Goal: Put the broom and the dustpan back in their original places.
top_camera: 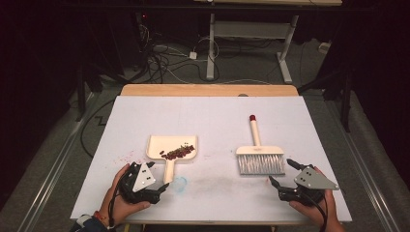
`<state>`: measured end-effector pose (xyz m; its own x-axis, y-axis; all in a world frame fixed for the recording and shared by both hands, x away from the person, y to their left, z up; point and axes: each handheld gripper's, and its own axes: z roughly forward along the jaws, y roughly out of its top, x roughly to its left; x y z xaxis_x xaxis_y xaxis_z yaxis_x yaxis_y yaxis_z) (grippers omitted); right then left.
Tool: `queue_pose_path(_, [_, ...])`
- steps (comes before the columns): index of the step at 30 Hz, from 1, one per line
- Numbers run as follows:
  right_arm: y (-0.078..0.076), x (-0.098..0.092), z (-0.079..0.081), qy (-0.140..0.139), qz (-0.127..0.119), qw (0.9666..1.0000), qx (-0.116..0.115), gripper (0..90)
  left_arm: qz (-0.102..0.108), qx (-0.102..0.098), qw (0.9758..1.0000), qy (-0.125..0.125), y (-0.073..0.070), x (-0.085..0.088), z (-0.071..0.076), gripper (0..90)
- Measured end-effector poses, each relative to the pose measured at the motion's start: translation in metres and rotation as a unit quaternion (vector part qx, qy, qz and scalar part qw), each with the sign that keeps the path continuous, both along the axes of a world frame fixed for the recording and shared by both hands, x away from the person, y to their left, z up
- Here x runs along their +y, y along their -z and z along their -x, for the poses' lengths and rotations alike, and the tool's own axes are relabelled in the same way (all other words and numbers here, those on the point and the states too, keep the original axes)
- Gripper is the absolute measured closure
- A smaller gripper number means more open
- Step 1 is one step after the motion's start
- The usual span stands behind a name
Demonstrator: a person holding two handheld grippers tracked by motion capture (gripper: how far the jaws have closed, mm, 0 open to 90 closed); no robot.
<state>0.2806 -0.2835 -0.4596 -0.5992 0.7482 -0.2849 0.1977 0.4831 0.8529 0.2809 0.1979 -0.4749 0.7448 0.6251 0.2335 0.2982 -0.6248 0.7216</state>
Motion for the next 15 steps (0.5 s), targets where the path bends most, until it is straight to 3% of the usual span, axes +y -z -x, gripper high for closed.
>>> queue_pose_path(11, [0.0011,-0.0005,-0.0017,0.004,0.001,1.0000,0.003,19.9,0.009,0.001,0.9999,-0.008,-0.0015,0.0012,-0.0034,18.3])
queue_pose_path(15, [0.0010,0.0004,-0.0016,0.003,0.000,1.0000,0.003,19.9,0.003,0.001,1.0000,-0.009,-0.0017,0.0011,-0.0030,18.3])
